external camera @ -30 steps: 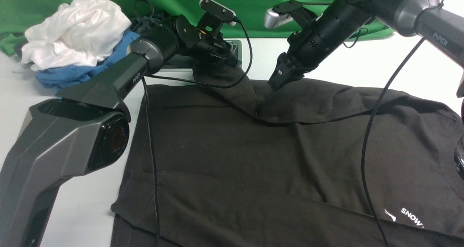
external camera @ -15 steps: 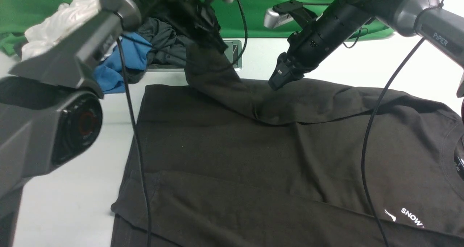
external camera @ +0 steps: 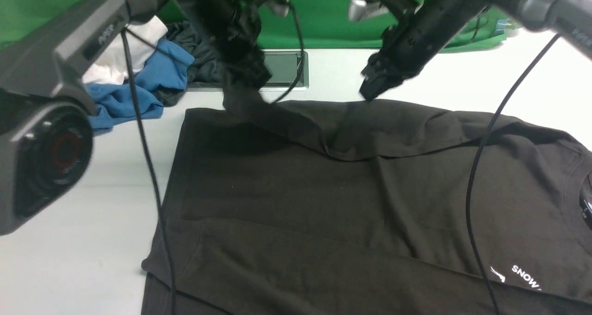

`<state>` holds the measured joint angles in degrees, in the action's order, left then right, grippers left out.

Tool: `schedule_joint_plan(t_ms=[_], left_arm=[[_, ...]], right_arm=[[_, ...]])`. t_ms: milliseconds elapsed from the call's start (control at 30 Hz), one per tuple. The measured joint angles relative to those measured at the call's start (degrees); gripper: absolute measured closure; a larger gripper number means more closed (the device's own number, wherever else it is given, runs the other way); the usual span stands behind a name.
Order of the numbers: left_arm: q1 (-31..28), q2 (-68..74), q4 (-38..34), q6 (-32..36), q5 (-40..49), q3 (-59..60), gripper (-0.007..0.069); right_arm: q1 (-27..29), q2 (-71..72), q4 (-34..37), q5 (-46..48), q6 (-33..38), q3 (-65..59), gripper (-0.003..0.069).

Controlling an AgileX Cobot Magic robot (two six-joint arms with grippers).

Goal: Fold a long-sleeved shirt on a white desktop.
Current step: 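Fold the left side of the dark shirt inward over its body with the left gripper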

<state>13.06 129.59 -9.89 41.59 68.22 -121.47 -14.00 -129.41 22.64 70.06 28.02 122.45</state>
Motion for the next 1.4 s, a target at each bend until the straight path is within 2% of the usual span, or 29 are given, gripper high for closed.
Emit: schedule_joint_plan(t_ms=[233, 267, 500, 633, 800, 833, 900, 933, 967, 1067, 1133, 1233, 1400], left_arm=[[0.00, -7.40, 5.21, 0.00, -7.37, 16.81, 0.0594], [0.00, -8.43, 7.64, 0.00, -8.73, 19.51, 0.0594], [0.00, -8.66, 14.01, -0.15, -13.72, 25.72, 0.0592], [-0.11, -8.66, 14.66, -0.25, -15.43, 27.46, 0.0543], [-1.80, -8.66, 11.22, -1.67, -13.62, 27.58, 0.0344], [-2.26, -8.66, 10.97, -2.40, -12.09, 27.58, 0.0268], [-2.59, -8.66, 10.86, -2.78, -10.55, 27.58, 0.0202], [-3.01, -8.77, 10.79, -3.00, -8.90, 27.58, 0.0123], [-3.16, -8.92, 10.66, -3.13, -8.33, 27.67, 0.0084], [-3.24, -9.94, 10.37, -3.46, -7.67, 27.66, 0.0038], [-2.95, -11.56, 9.89, -3.89, -7.42, 27.68, 0.0056], [-2.36, -14.66, 9.89, -5.31, -6.51, 27.68, 0.0143], [-2.20, -19.74, 6.96, -5.82, -4.43, 27.68, 0.0454]], right_arm=[[0.00, 2.62, -0.45, 0.00, -0.35, -0.71, 0.0458], [-0.11, 2.74, -0.45, 0.00, -0.46, -1.31, 0.0458], [-1.14, 2.80, -0.45, -0.05, -0.82, -5.30, 0.0458], [-1.52, 2.87, -0.40, 0.08, -0.82, -6.80, 0.0458], [-1.52, 3.67, -0.45, 0.08, -0.82, -6.80, 0.0458], [-1.52, 3.99, -0.45, 0.08, -0.82, -6.80, 0.0458], [-1.52, 4.35, -0.56, 0.08, -0.82, -6.80, 0.0458], [-1.55, 4.83, -0.81, 0.02, -0.82, -6.80, 0.0457], [-1.60, 5.08, -1.05, 0.02, -0.82, -6.80, 0.0456], [-1.60, 6.01, -2.07, -0.03, -1.34, -7.09, 0.0452], [-1.60, 7.34, -3.15, -0.09, -1.34, -8.40, 0.0451], [-1.60, 9.80, -5.37, -0.09, -1.45, -11.56, 0.0449], [-1.60, 14.77, -7.63, -0.03, -1.45, -17.76, 0.0443]])
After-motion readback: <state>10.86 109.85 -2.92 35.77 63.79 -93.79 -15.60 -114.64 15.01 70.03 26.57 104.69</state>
